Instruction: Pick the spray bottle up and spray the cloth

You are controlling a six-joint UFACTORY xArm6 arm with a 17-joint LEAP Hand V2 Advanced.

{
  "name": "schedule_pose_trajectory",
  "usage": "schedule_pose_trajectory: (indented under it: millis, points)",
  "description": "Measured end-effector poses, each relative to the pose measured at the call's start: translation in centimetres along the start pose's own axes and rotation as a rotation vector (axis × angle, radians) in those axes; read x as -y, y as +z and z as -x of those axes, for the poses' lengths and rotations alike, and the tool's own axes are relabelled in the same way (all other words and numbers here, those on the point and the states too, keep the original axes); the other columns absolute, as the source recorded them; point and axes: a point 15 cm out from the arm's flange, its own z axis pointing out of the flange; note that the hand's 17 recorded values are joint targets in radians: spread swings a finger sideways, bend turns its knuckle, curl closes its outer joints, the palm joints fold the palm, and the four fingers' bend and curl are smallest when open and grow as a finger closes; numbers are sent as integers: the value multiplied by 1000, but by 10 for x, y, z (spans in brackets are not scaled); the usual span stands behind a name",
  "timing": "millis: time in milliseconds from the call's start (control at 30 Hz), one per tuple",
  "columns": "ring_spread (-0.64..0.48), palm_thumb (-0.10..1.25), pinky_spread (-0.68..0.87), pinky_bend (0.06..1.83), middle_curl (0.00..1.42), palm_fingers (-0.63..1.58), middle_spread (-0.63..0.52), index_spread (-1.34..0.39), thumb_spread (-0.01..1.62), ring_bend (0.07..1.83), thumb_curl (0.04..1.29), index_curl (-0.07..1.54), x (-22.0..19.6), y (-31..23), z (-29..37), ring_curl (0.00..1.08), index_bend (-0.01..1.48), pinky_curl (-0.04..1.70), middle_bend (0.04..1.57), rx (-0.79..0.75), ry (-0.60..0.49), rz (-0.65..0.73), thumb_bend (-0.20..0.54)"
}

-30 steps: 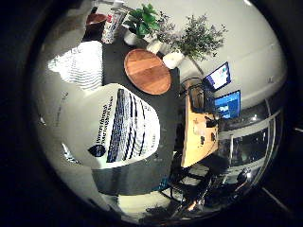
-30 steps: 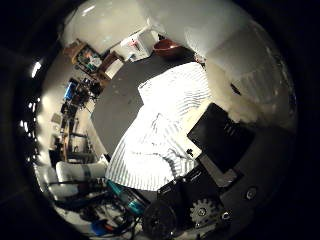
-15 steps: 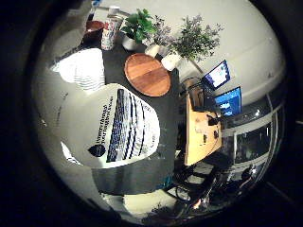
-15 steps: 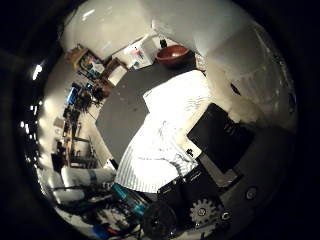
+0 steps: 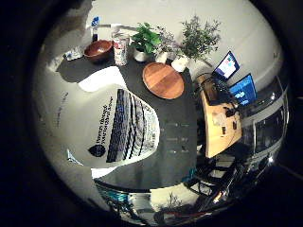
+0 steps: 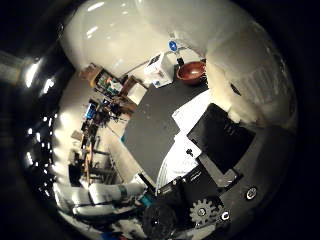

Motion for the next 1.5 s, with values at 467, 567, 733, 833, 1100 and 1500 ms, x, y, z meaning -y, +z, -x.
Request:
schedule_pose_trajectory:
  millis: [467,567,733,833,1100,1500]
  points:
    - [-253,981,-212,1049,1011,1082,-214,-260,921,1330,774,911,9,-13,70,907,1119,1452,1230,244,29,-64,-16]
    - [-252,981,-212,1048,1011,1082,-214,-260,921,1331,773,911,15,-14,81,904,1118,1452,1230,273,25,-93,-16]
    - [-250,981,-212,1048,1011,1082,-214,-260,921,1334,772,912,16,-11,98,901,1118,1452,1230,321,-5,-109,-16]
    - [-250,985,-212,1048,1011,1081,-214,-260,921,1335,774,912,19,-11,109,899,1118,1452,1230,367,-2,-124,-14]
    - [-249,986,-213,1049,1012,1081,-215,-260,919,1337,782,912,24,-1,136,896,1118,1452,1230,513,20,-149,-16]
    - [-248,985,-213,1049,1012,1079,-215,-261,918,1340,787,912,13,33,182,893,1116,1452,1231,671,48,-139,-16]
